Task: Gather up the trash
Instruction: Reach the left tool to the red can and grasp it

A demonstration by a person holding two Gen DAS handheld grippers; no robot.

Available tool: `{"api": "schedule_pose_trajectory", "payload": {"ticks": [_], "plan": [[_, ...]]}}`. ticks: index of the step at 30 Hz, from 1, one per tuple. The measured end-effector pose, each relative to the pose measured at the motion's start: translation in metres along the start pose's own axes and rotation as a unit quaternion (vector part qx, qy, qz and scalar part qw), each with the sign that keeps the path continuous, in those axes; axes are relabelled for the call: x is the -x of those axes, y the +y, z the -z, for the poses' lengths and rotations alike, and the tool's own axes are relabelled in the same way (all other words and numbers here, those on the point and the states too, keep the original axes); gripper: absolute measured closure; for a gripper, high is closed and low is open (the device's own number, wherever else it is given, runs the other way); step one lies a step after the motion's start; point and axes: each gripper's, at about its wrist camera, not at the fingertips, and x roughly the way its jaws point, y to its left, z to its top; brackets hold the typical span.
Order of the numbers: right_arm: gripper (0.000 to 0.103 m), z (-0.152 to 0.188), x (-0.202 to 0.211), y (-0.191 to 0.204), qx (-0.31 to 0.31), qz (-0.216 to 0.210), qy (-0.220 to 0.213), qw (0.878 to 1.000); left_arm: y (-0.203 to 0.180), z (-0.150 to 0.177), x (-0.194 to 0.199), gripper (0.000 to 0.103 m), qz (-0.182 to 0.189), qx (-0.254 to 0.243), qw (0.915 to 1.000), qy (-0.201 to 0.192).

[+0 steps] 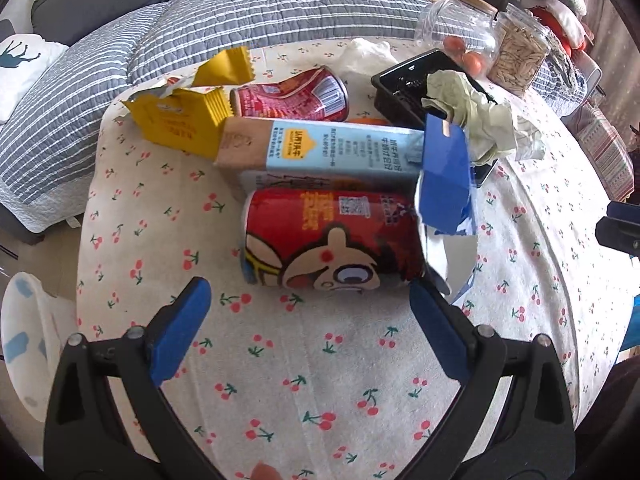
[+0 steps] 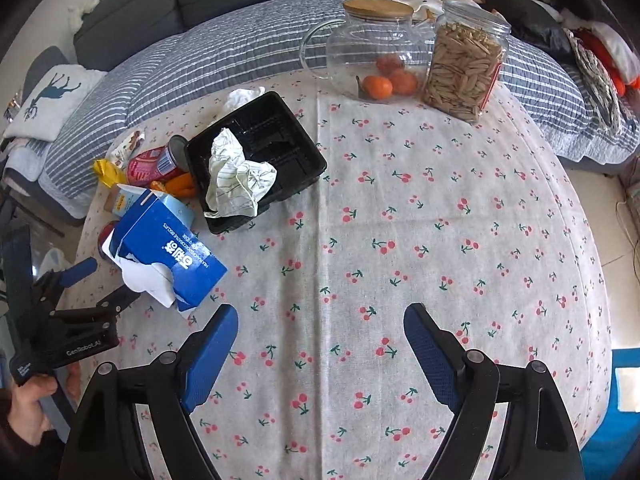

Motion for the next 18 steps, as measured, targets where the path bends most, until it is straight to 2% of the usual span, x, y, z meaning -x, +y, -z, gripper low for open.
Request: {"api": "schedule_pose_trajectory", "payload": {"ticks": [9,18], "plan": [[0.017,0.003,-0.002,-0.002,-0.004,0.003,0.003,1.000,-0.012,-0.006,-0.018,0.004,-0.008,-0.004,0.9999,0.012],[0.017,0.002,-0.004,-0.002,-0.008,0.002,0.006,1.000,-0.012,-0.019,-0.018,0.005,0.001,0.031,0.9995,0.000]]}}
